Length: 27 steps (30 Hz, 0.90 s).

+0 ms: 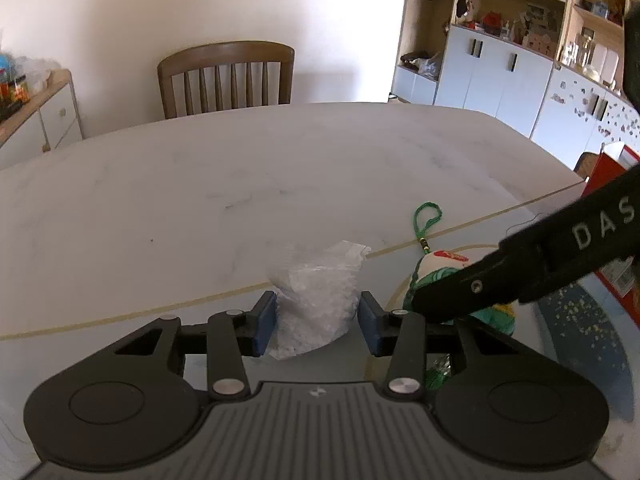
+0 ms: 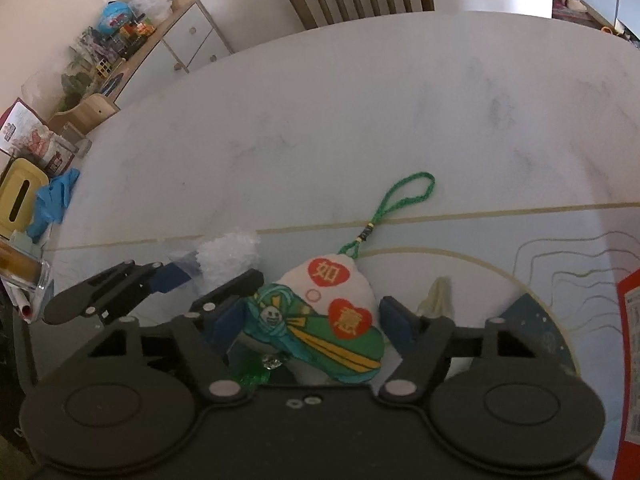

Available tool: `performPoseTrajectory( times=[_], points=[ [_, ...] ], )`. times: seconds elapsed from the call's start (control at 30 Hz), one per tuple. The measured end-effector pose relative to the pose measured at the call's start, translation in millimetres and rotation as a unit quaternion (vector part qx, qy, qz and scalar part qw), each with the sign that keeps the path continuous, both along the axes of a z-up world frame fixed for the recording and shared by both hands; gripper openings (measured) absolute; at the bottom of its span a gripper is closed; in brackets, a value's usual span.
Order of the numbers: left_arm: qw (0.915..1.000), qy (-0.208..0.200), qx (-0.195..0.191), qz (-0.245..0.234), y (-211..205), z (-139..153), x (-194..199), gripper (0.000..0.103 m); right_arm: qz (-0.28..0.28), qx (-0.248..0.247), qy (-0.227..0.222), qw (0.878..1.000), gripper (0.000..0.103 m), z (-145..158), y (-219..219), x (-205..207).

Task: Organize objects
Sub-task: 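Grasp the white bead bag with the left tool while the right tool grasps the green-tasseled pouch, then carry the bead bag and tasseled pouch into the red box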

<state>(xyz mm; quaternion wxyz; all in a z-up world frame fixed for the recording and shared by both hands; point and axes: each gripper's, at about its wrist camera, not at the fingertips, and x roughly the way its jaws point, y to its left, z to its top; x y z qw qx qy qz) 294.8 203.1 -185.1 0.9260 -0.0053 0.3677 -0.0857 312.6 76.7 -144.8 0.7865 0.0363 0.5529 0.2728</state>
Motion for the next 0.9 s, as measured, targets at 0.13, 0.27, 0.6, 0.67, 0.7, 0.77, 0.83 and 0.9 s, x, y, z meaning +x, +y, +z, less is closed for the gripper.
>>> performPoseTrajectory(
  times=[0.13,0.27,0.6,0.67,0.7,0.77,0.83,0.9],
  points=[
    [0.9999,0.004,0.010,0.010,-3,5,-1,0.038,-0.014,0.001,0.005,1.000,0.066,1,-3,-2],
    [0.9998,0.012,0.003,0.015,-4,15,-3,0.037,-0.017,-0.002,-0.002,1.000,0.065,6,-6,-7],
    [0.9987,0.031,0.003,0.040,-15,58,-20,0.037,-0.018,0.029,-0.023,0.999,0.065,43,-35,-33],
    [0.9985,0.034,-0.001,0.043,-18,68,-26,0.037,-0.018,0.039,-0.030,0.999,0.065,53,-37,-39],
    [0.9985,0.034,0.000,0.044,-21,73,-30,0.037,-0.019,0.041,-0.033,0.998,0.065,57,-41,-41],
    [0.9984,0.034,-0.001,0.045,-25,83,-36,0.037,-0.018,0.045,-0.038,0.998,0.065,66,-48,-48],
    [0.9983,0.037,-0.005,0.043,-30,92,-43,0.037,-0.015,0.045,-0.043,0.998,0.065,74,-54,-55],
    [0.9983,0.040,-0.006,0.041,-36,101,-49,0.037,-0.011,0.044,-0.050,0.998,0.065,81,-62,-63]
  ],
)
